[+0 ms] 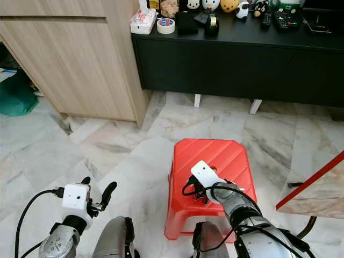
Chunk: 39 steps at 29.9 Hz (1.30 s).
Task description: Hang keys on a hook
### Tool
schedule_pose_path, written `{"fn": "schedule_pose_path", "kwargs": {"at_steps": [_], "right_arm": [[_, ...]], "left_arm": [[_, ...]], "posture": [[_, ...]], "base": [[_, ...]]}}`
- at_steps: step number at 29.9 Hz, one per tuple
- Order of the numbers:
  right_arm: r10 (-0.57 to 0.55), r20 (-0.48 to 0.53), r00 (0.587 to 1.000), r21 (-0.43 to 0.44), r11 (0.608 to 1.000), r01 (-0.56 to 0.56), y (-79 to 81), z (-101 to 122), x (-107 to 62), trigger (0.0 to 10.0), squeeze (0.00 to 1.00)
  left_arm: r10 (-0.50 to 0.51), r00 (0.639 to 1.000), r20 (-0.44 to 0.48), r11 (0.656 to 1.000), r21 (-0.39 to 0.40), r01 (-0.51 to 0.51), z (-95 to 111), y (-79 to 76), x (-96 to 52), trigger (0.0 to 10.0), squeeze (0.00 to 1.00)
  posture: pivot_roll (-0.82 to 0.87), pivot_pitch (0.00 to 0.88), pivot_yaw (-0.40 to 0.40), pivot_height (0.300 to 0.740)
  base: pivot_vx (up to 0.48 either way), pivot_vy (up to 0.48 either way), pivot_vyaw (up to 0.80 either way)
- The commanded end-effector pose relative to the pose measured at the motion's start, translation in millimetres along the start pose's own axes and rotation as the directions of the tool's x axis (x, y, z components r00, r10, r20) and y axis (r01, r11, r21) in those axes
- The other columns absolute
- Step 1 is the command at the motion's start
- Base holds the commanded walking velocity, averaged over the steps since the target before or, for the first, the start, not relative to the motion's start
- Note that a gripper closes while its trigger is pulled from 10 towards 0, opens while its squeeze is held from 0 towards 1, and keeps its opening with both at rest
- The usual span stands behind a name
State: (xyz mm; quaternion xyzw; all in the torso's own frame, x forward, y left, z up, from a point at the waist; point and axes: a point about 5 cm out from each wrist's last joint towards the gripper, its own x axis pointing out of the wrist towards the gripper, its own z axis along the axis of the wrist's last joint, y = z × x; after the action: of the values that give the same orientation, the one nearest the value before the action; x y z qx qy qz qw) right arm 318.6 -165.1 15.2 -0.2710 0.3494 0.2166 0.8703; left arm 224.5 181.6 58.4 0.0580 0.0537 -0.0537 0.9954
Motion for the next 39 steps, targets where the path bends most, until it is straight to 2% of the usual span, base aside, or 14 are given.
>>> {"fn": "schedule_pose_path", "kwargs": {"at_steps": [1, 14, 20, 22, 24, 26, 27, 30, 31, 32, 33, 35, 36, 39], "right_arm": [[0.054, -0.101, 0.993, 0.017, 0.998, -0.053, 14.6, -25.3, 0.9, 0.0, 0.0], [0.08, -0.105, 0.991, 0.012, 0.997, -0.079, 21.8, -26.1, 2.2, 0.0, 0.0], [0.033, -0.081, 0.996, 0.048, 0.998, -0.03, 19.7, -24.0, 2.6, 0.0, 0.0], [-0.012, -0.038, 0.999, 0.088, 0.996, 0.015, 15.2, -18.3, 2.6, 0.0, 0.0], [-0.074, 0.024, 0.997, 0.176, 0.982, 0.069, 9.5, -11.1, 2.1, 0.0, 0.0], [-0.074, 0.024, 0.997, 0.176, 0.982, 0.069, 9.5, -11.1, 2.1, 0.0, 0.0], [-0.11, 0.077, 0.991, 0.231, 0.969, 0.09, 6.2, -5.6, 1.4, 0.0, 0.0], [-0.126, 0.098, 0.987, 0.255, 0.962, 0.098, 4.8, -3.3, 1.1, 0.0, 0.0], [-0.2, 0.174, 0.964, 0.347, 0.929, 0.13, -1.2, 4.9, -1.2, 0.0, 0.0], [-0.2, 0.174, 0.964, 0.347, 0.929, 0.13, -1.2, 4.9, -1.2, 0.0, 0.0], [-0.238, 0.216, 0.947, 0.41, 0.902, 0.133, -3.8, 8.4, -2.9, 0.0, 0.0], [-0.246, 0.228, 0.942, 0.426, 0.895, 0.131, -4.1, 8.9, -3.5, 0.0, 0.0], [-0.27, 0.255, 0.929, 0.471, 0.874, 0.125, -3.6, 7.7, -4.9, 0.0, 0.0], [-0.314, 0.308, 0.898, 0.514, 0.849, 0.121, -2.7, 7.8, -8.1, 0.0, 0.0]], "left_arm": [[-0.012, 0.999, -0.05, 1.0, 0.018, 0.013, -9.8, -0.4, -4.5, 10.0, 0.0], [-0.02, 0.998, -0.057, 1.0, 0.017, 0.021, -10.8, -3.9, -6.0, 10.0, 0.0], [-0.023, 0.998, -0.06, 1.0, 0.019, 0.024, -11.0, -5.0, -5.0, 10.0, 0.0], [-0.022, 0.998, -0.062, 0.999, 0.022, 0.024, -11.1, -5.1, -4.0, 10.0, 0.0], [-0.02, 0.998, -0.064, 0.999, 0.025, 0.021, -11.4, -5.2, -2.1, 10.0, 0.0], [-0.02, 0.998, -0.064, 0.999, 0.025, 0.021, -11.4, -5.2, -2.1, 10.0, 0.0], [-0.019, 0.998, -0.065, 0.999, 0.026, 0.02, -11.6, -5.8, -0.4, 10.0, 0.0], [-0.018, 0.998, -0.065, 0.999, 0.027, 0.02, -11.7, -6.0, 0.2, 10.0, 0.0], [-0.017, 0.998, -0.067, 0.999, 0.029, 0.019, -12.5, -7.0, 3.0, 10.0, 0.0], [-0.017, 0.998, -0.067, 0.999, 0.029, 0.019, -12.5, -7.0, 3.0, 10.0, 0.0], [-0.015, 0.998, -0.066, 0.999, 0.029, 0.017, -12.8, -7.8, 5.5, 10.0, 0.0], [-0.014, 0.998, -0.065, 0.999, 0.029, 0.016, -12.9, -7.8, 6.3, 10.0, 0.0], [-0.011, 0.998, -0.064, 1.0, 0.028, 0.013, -13.3, -7.5, 7.6, 10.0, 0.0], [-0.009, 0.998, -0.065, 1.0, 0.027, 0.011, -14.6, -7.3, 9.9, 10.0, 0.0]], "posture": [[0.11, 0.153, 0.008, 0.612], [0.11, 0.156, 0.007, 0.612], [0.1, 0.152, 0.008, 0.612], [0.1, 0.149, 0.007, 0.612], [0.09, 0.142, 0.006, 0.612], [0.09, 0.142, 0.006, 0.612], [0.09, 0.136, 0.005, 0.612], [0.09, 0.136, 0.005, 0.612], [0.08, 0.122, -0.002, 0.612], [0.08, 0.122, -0.002, 0.612], [0.08, 0.113, -0.005, 0.612], [0.08, 0.11, -0.005, 0.612], [0.07, 0.102, -0.008, 0.612], [0.07, 0.093, -0.012, 0.612]], "base": [[0.0, 0.0, 0.0], [0.0, 0.0, 0.0], [0.0, 0.0, 0.0], [0.0, 0.0, 0.0], [0.0, 0.0, 0.0], [0.0, 0.0, 0.0], [0.0, 0.0, 0.0], [0.0, 0.0, 0.0], [0.0, 0.0, 0.0], [0.0, 0.0, 0.0], [0.0, 0.0, 0.0], [0.0, 0.0, 0.0], [0.0, 0.0, 0.0], [0.0, 0.0, 0.0]]}}
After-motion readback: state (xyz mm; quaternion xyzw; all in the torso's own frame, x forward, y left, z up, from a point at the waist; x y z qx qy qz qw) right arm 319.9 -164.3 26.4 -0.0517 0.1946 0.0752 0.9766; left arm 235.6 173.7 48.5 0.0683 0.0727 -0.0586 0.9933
